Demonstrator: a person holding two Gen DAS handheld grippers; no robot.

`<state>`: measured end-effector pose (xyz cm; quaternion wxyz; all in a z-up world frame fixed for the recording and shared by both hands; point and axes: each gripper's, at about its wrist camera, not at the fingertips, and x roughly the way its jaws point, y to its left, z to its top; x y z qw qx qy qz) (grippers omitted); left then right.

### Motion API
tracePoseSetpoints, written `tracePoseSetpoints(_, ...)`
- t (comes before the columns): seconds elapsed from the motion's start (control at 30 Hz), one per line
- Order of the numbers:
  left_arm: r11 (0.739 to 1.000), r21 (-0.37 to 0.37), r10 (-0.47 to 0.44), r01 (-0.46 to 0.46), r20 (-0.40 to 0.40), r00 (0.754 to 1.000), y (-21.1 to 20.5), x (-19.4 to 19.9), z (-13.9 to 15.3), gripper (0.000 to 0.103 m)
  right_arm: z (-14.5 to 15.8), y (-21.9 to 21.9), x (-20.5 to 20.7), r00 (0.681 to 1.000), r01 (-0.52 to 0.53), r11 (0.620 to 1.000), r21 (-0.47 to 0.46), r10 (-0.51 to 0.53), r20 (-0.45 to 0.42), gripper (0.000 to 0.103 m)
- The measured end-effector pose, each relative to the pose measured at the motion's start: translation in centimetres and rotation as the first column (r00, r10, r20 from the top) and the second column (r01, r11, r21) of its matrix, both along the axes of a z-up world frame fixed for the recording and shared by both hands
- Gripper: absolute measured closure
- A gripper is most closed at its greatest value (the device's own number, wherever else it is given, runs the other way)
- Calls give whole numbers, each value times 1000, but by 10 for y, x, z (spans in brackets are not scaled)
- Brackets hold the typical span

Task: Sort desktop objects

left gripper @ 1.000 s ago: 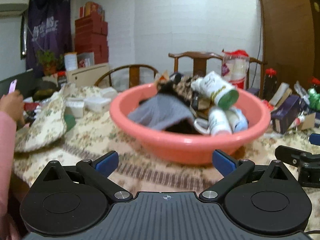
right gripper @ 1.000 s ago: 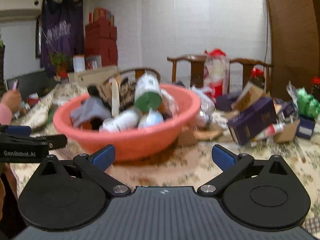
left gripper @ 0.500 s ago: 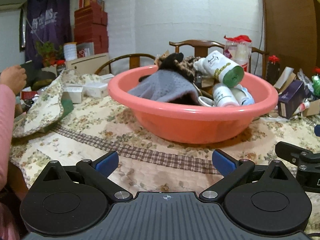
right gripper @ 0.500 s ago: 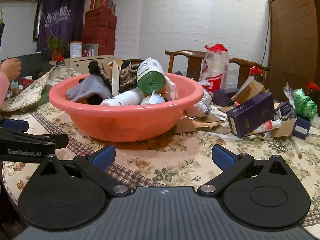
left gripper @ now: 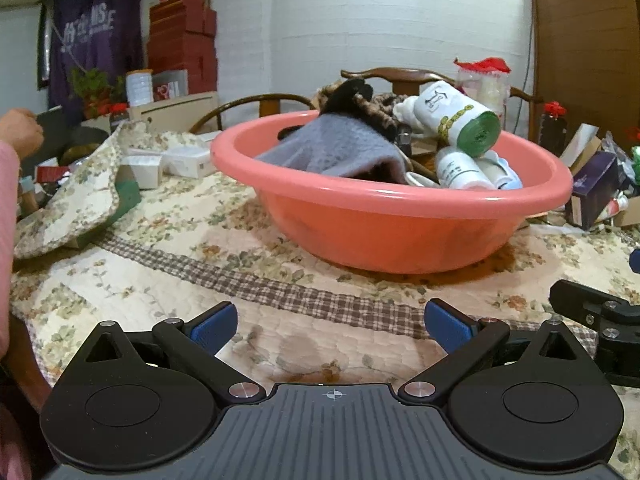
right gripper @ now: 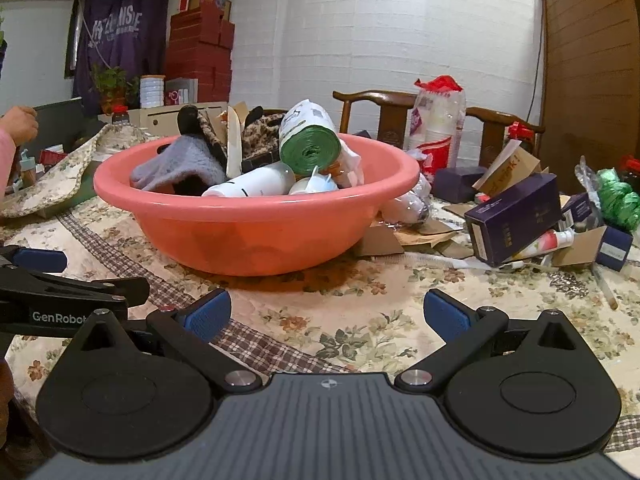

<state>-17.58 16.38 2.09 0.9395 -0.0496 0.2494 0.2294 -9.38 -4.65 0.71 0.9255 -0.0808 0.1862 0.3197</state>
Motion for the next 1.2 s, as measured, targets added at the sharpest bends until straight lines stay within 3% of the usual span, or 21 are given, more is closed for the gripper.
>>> tracePoseSetpoints(1.2, 999, 35, 1, 0, -33, 999, 1, 12, -12, 0, -3, 2, 15, 999, 11, 1000, 6, -11, -32, 1)
